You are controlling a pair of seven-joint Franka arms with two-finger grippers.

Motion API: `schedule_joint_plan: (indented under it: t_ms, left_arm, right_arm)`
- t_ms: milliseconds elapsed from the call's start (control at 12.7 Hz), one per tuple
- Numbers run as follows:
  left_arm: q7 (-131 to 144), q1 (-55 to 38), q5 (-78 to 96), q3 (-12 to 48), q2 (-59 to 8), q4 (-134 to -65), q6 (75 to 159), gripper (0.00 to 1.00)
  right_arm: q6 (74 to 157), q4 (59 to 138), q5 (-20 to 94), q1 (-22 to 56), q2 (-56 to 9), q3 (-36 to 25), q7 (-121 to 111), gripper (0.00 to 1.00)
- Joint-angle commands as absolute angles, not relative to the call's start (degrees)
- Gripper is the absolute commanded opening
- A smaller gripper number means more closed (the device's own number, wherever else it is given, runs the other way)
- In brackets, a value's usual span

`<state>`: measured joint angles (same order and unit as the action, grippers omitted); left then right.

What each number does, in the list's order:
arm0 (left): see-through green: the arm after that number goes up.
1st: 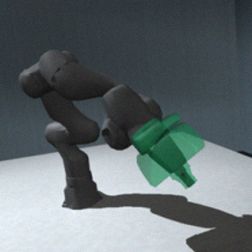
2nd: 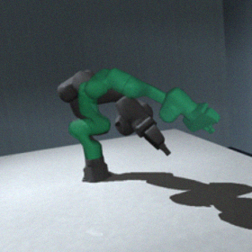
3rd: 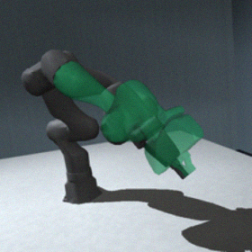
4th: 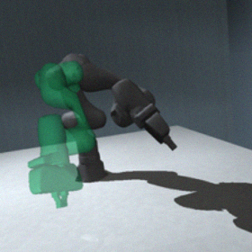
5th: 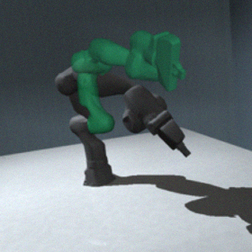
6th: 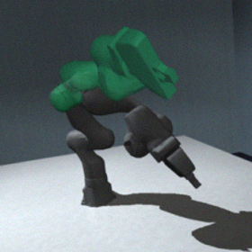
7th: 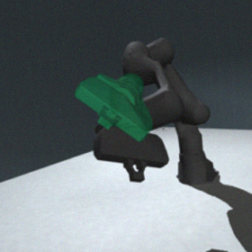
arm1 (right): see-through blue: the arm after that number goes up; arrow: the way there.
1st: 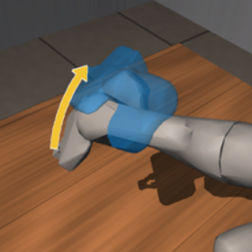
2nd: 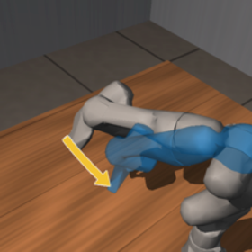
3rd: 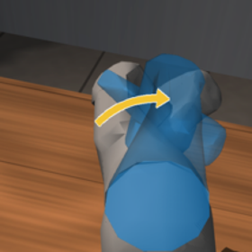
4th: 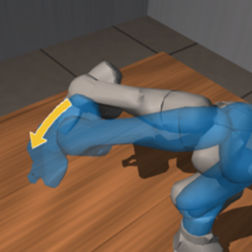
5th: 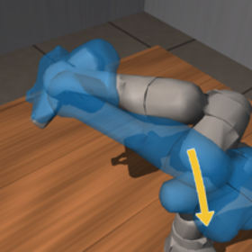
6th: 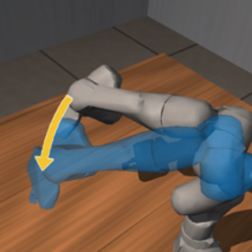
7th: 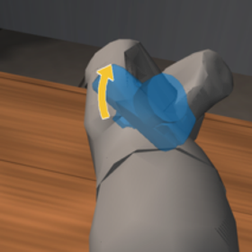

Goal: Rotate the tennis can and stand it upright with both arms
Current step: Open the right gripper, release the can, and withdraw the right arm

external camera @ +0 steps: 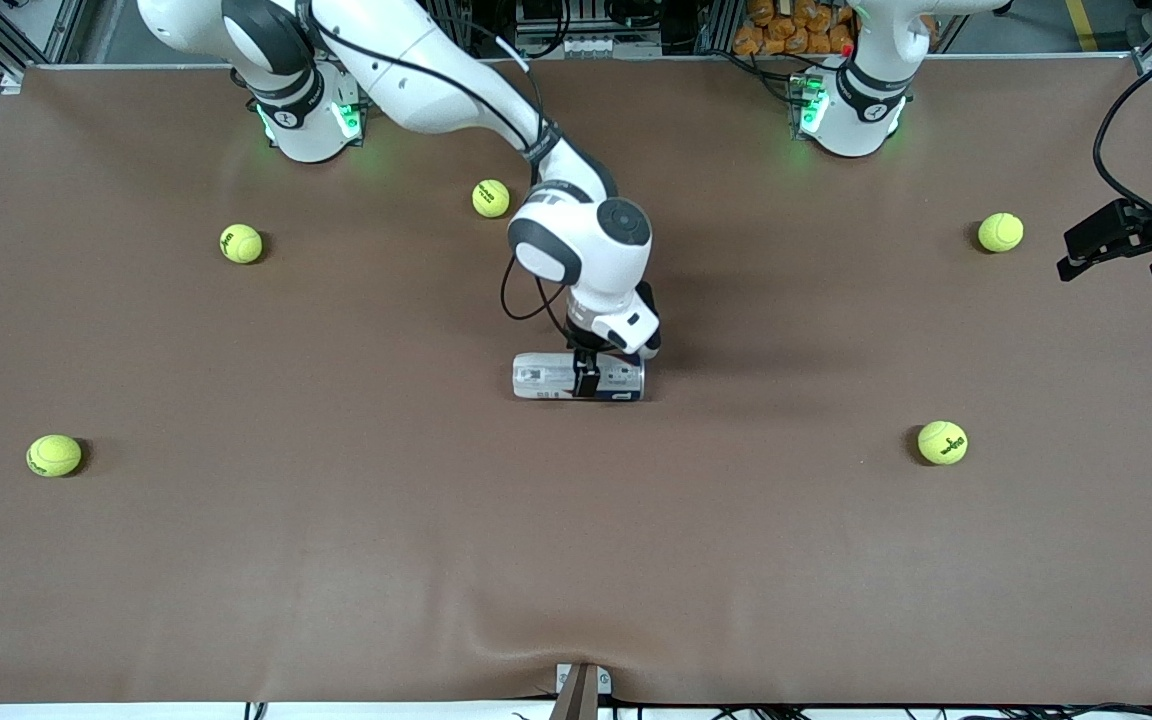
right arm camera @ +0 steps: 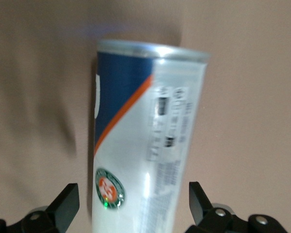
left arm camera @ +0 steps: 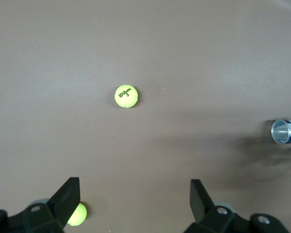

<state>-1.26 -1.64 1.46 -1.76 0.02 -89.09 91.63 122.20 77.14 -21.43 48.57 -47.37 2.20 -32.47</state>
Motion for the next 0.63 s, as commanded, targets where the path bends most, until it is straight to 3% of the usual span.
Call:
schedule_joint_plan:
  t_ms: [0, 553]
  left_arm:
    - [-1.8, -1.4, 1.1, -1.6, -1.1, -88.0, 90.8, 1.0]
    - [-2.3, -1.7, 0.5, -1.6, -4.9, -87.9, 90.9, 1.0]
  right_arm:
    - [118.9, 78.0, -18.7, 48.8, -43.0, 3.2, -31.6, 1.0]
    - [111.4, 78.4, -13.2, 43.3, -32.2, 2.2, -18.0, 1.0]
